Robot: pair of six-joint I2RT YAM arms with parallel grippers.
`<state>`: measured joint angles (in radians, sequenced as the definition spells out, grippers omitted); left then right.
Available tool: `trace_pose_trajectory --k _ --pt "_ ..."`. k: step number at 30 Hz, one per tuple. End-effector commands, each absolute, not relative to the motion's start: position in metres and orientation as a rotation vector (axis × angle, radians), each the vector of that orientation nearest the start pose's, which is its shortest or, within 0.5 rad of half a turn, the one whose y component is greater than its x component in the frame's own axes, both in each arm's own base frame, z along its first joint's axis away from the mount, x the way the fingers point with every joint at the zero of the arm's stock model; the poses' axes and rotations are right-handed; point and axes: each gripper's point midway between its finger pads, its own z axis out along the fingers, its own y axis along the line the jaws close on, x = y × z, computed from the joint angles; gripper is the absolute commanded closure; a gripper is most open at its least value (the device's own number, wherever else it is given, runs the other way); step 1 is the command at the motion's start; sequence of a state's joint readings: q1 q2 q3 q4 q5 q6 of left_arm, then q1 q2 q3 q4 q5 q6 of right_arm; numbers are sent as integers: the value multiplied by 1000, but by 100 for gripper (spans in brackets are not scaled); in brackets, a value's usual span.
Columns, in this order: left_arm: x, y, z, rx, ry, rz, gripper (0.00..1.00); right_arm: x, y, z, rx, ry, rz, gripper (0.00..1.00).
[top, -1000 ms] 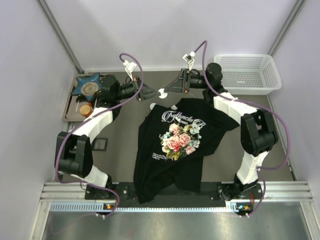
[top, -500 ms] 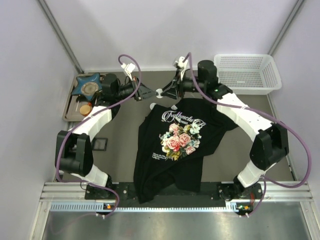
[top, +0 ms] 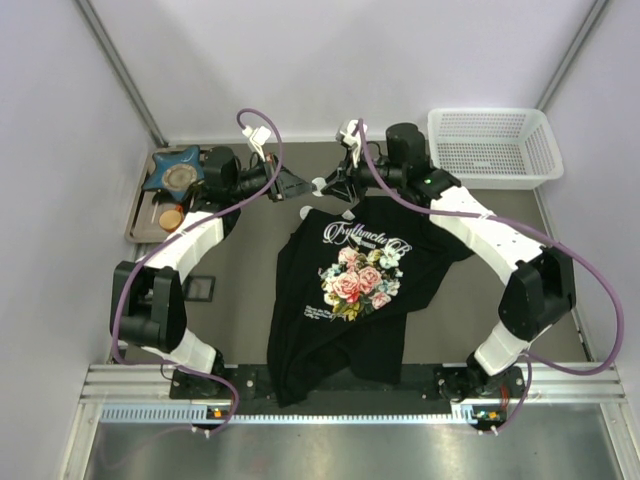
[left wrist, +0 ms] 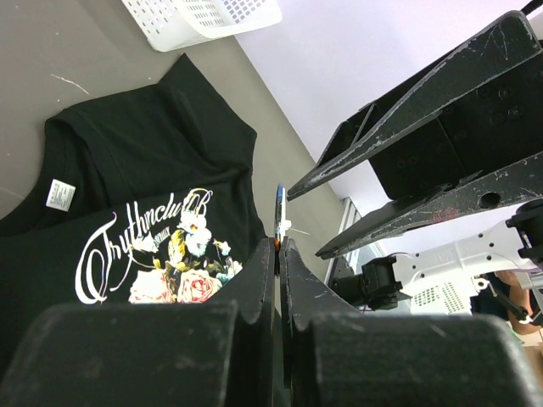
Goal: Pin the brooch onto the clothing
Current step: Open the brooch.
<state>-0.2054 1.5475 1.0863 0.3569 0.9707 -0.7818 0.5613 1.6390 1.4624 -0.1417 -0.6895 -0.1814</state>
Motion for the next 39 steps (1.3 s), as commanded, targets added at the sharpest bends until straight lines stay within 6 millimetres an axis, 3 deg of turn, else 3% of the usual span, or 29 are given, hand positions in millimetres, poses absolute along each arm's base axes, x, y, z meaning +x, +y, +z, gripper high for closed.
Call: trace_pose_trajectory --k 1,9,13,17,28,39 --pt "365 -241 300 357 1771 -1483 100 354 354 312 -1137 1464 869 64" --pt "365 -245 302 376 1758 -1484 100 361 364 311 -1118 1484 855 70" --pt "361 -245 306 398 1737 -1498 100 371 360 308 -1087 1518 802 100" --pt "356 -242 307 400 1723 -1508 100 377 353 306 -1060 1550 775 100" --pt "359 -232 312 318 1673 -1546 100 395 330 306 -837 1667 917 100" --pt "364 -229 313 287 1671 -1560 100 393 324 300 -811 1664 933 100"
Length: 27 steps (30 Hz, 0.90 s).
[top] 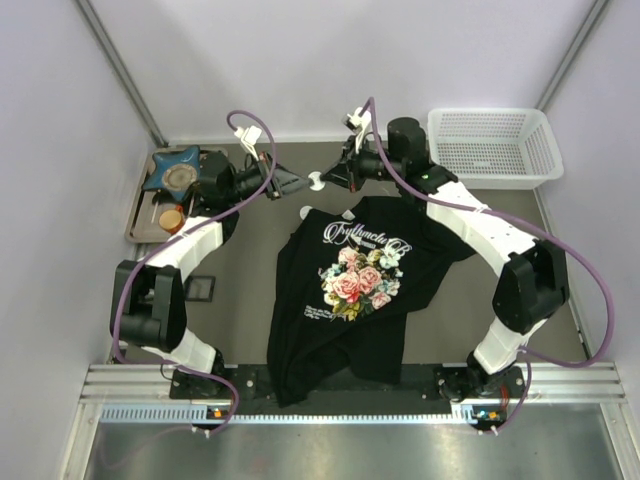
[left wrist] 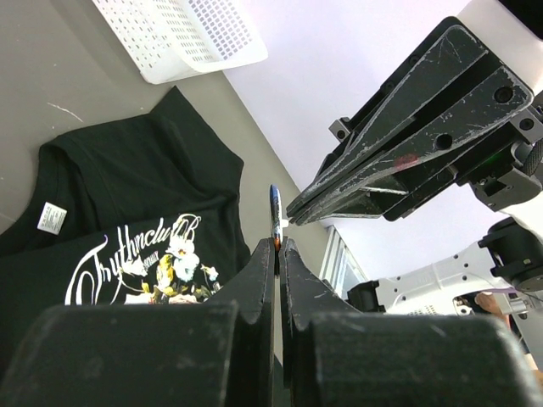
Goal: Pin the brooch onto the clothing
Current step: Open the brooch, then pin the brooch to the clothes.
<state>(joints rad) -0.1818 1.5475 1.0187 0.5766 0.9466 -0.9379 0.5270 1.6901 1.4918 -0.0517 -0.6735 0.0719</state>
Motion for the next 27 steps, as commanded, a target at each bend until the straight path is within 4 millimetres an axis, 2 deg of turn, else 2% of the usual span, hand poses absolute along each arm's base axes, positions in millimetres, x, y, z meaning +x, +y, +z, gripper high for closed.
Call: trace_pose_trajectory --k 1,5,6,9,12,14,17,18,20,21,22,24,27 --pt "366 -229 312 278 1682 -1555 100 392 325 300 -824 1657 947 100" --pt "371 -230 302 273 1736 -1513 100 384 337 310 -871 1622 1037 99" --pt "373 -230 299 288 1742 -1484 100 383 339 312 -874 1619 1052 80" --pt "374 -228 286 290 1801 -1436 100 381 344 323 -870 1601 1105 55" --pt "373 -223 270 283 1874 -1359 100 381 342 333 -847 1596 1101 49" --pt "371 -217 257 251 1940 -1307 100 383 338 332 -834 1612 1087 45" --pt "374 -204 239 225 1995 -1167 100 389 329 305 -825 1709 1012 38" --pt "370 -198 226 216 2048 -1118 100 389 327 293 -824 1749 1001 38" --pt "371 -189 216 170 2075 -1033 100 389 323 262 -791 1867 984 35" --pt "371 -185 210 144 2098 -992 100 389 323 251 -754 1919 989 36" --pt "369 -181 198 114 2134 -953 100 396 318 226 -676 2037 921 37" --pt "372 -174 182 51 2180 -845 100 390 325 206 -637 2141 892 40" --pt "371 -170 161 -2 2226 -771 100 387 334 173 -569 2268 864 43"
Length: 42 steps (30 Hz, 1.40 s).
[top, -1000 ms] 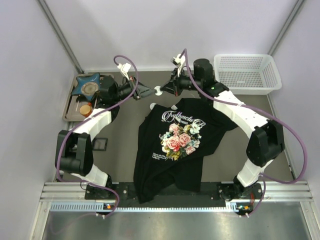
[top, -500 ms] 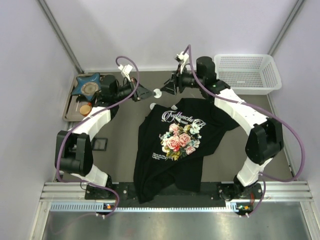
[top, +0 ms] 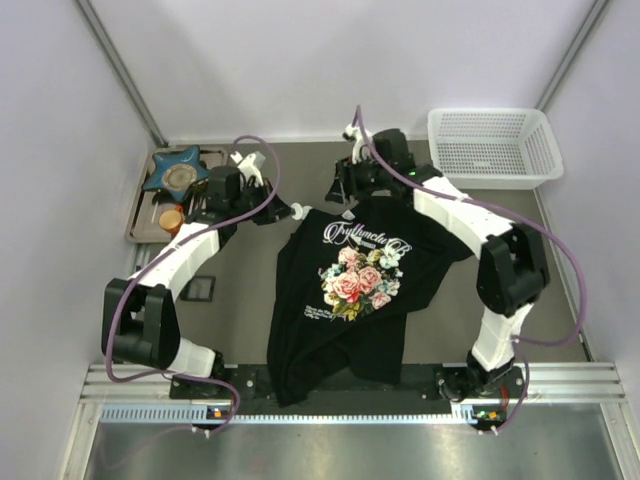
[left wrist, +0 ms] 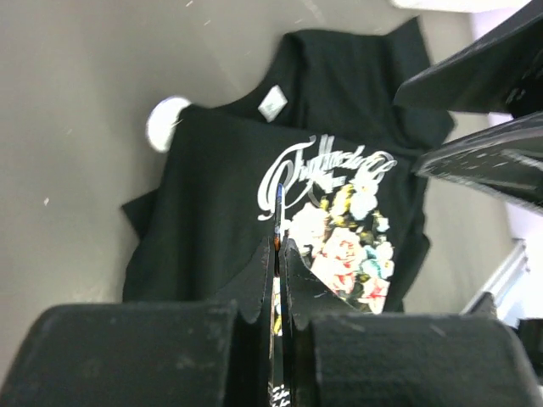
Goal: Pin the brooch onto the clothing
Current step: Pin the brooch to the clothes.
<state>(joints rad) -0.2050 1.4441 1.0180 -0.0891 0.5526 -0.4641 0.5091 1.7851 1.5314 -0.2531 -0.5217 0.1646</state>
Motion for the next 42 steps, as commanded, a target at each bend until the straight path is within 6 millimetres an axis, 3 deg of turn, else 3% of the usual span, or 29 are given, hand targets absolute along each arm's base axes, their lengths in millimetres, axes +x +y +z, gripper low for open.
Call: trace_pose_trajectory --k 1,2,5,9,14,25,26,29,31,32,33,35,36,40,42 --pt "371 -168 154 -14 2235 -757 100 387 338 169 -562 2278 864 44" --pt "371 -167 150 -21 2241 -744 100 388 342 157 -551 2309 862 46" --pt "371 -164 137 -16 2264 -716 100 390 357 150 -529 2332 884 50" --pt "380 -165 123 -50 2293 -706 100 398 370 126 -472 2399 923 52" --pt "391 -164 113 -63 2296 -686 100 402 383 124 -414 2417 954 52" --pt "406 -171 109 -65 2277 -703 100 419 391 111 -246 2442 836 51" --pt "407 -171 109 -65 2277 -701 100 420 392 102 -244 2458 823 51" --pt "406 -170 109 -63 2289 -693 100 418 389 92 -275 2491 783 61" --pt "404 -168 111 -64 2290 -694 100 410 385 90 -408 2491 790 65" --pt "401 -169 112 -58 2296 -703 100 405 383 92 -461 2484 799 65" --pt "399 -168 113 -52 2296 -712 100 393 384 107 -547 2455 869 64" --pt "392 -166 117 -36 2289 -752 100 375 373 107 -758 2409 918 63" --pt "390 -164 119 -29 2286 -763 100 355 371 119 -853 2379 1024 61" --pt "384 -150 125 -5 2279 -791 100 363 344 154 -1057 2167 1096 42" --pt "385 -147 131 -7 2264 -798 100 398 331 169 -1032 2107 996 42"
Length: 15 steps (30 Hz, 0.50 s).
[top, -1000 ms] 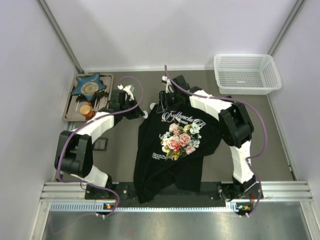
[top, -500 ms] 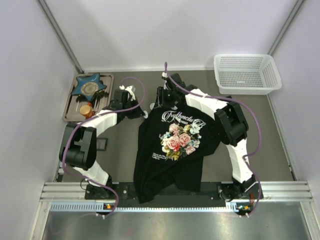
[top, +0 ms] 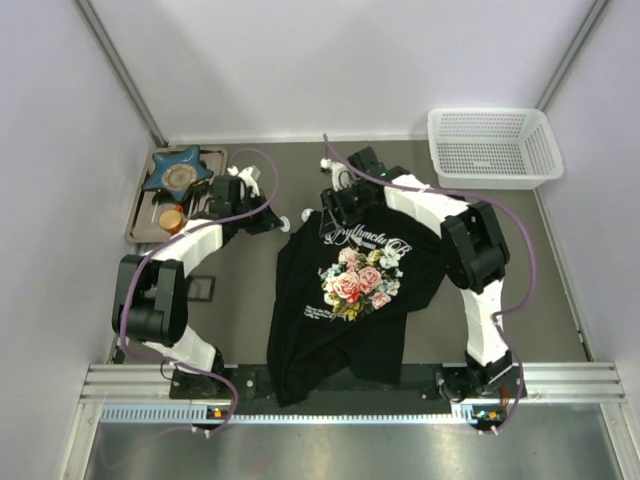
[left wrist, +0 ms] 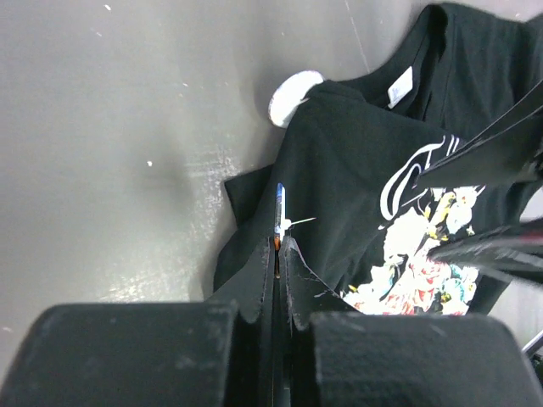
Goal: Pin the brooch onto the clothing
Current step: Pin the brooch to the clothes.
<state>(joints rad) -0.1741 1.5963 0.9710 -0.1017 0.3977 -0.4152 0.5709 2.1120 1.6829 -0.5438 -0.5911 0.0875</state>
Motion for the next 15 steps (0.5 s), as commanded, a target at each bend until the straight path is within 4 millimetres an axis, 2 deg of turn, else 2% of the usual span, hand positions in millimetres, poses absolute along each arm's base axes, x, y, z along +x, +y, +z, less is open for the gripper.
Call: trace_pose_trajectory --k 1,2,3,4,5,6,8,10,15 --pt "386 -144 132 -13 2258 -798 100 410 329 161 -1042 2106 953 42" --pt "388 -143 133 -15 2256 -803 100 423 327 157 -1023 2115 920 39" --pt "389 -144 134 -16 2253 -803 100 437 332 173 -1014 2073 904 35" --pt "392 -143 135 -21 2250 -805 100 442 336 172 -1007 2075 915 28" --pt "395 -144 134 -24 2251 -807 100 446 341 155 -1003 2106 934 25" --pt "397 -143 135 -34 2251 -813 100 449 350 163 -1016 2071 968 24" --pt "404 -138 137 -67 2238 -827 100 452 359 145 -1020 2098 987 17" --pt "407 -135 140 -79 2230 -832 100 452 370 144 -1031 2087 1000 15" --pt "413 -127 144 -92 2212 -816 100 440 392 126 -1065 2107 1052 18"
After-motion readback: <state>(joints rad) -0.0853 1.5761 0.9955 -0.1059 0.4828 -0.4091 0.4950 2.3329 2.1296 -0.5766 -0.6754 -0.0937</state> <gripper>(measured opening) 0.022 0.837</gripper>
